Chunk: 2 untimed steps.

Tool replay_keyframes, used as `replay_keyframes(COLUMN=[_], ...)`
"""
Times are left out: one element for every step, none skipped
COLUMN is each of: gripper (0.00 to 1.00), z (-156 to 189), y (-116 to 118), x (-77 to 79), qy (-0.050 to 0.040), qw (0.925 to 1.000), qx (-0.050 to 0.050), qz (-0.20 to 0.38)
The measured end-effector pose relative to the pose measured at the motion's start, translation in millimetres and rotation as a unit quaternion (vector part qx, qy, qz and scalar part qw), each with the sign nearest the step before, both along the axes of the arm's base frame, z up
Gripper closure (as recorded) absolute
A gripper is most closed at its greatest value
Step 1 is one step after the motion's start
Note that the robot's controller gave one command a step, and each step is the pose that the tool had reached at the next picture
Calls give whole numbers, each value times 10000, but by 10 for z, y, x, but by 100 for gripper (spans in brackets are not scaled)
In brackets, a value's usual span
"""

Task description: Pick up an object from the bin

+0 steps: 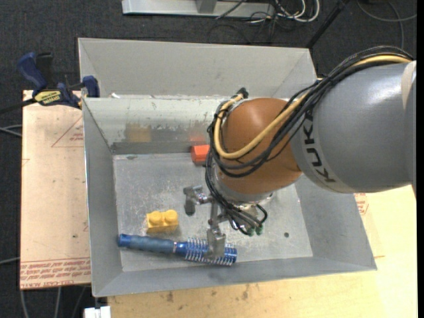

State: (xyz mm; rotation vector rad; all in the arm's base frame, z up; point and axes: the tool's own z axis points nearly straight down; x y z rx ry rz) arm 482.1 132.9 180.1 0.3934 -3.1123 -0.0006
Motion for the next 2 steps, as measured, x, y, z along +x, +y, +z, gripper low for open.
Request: replay_keyframes(gripper=[0,100], z=[-1127,-1110], y=[-64,-65], x=[99,81], qy=[-50,-18], qw=[10000,10000], qx=[13,8], qz=[-56,-55])
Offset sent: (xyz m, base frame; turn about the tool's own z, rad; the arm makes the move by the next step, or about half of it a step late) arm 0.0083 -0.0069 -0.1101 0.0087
